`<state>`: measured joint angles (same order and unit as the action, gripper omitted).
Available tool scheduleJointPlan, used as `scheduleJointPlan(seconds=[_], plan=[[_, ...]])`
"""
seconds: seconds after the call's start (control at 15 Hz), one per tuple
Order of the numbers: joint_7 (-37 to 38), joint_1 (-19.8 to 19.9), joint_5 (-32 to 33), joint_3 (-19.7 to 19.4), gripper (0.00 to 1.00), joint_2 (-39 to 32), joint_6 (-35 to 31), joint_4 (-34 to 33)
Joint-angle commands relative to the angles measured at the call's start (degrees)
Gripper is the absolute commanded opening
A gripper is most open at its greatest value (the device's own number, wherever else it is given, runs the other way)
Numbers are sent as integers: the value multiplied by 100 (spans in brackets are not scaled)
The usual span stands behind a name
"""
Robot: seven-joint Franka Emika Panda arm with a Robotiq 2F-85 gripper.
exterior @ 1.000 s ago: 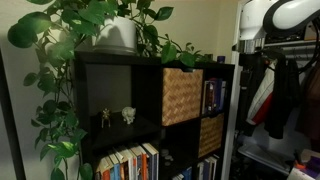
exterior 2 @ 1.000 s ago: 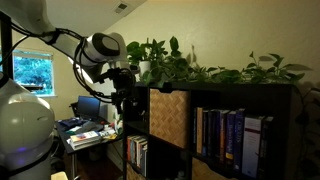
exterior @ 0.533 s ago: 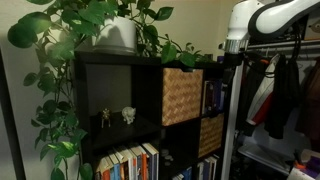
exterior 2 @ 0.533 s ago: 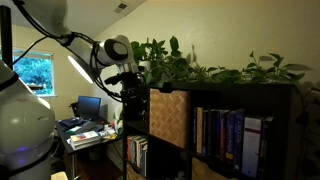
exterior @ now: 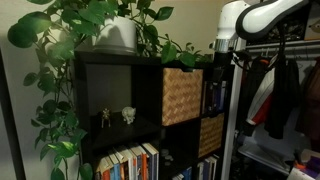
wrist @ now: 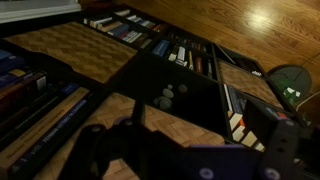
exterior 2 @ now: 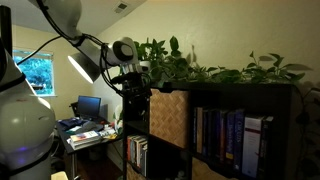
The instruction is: Partially pull out the basket from the shelf, remove socks from it then put them on top of the shelf, and then push the basket back into the shelf
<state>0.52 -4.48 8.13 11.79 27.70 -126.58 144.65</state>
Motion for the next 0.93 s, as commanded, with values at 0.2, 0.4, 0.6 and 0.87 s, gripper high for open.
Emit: scheduleJointPlan(seconds=[0.2, 0.4, 0.6, 0.87], plan=[[-137, -136, 7, -190, 100, -130, -223, -111], [-357, -119, 246, -168, 100, -92, -714, -139], [-566, -101, 431, -180, 100, -173, -1272, -228], [-868, -66, 718, -204, 100, -384, -2044, -345]])
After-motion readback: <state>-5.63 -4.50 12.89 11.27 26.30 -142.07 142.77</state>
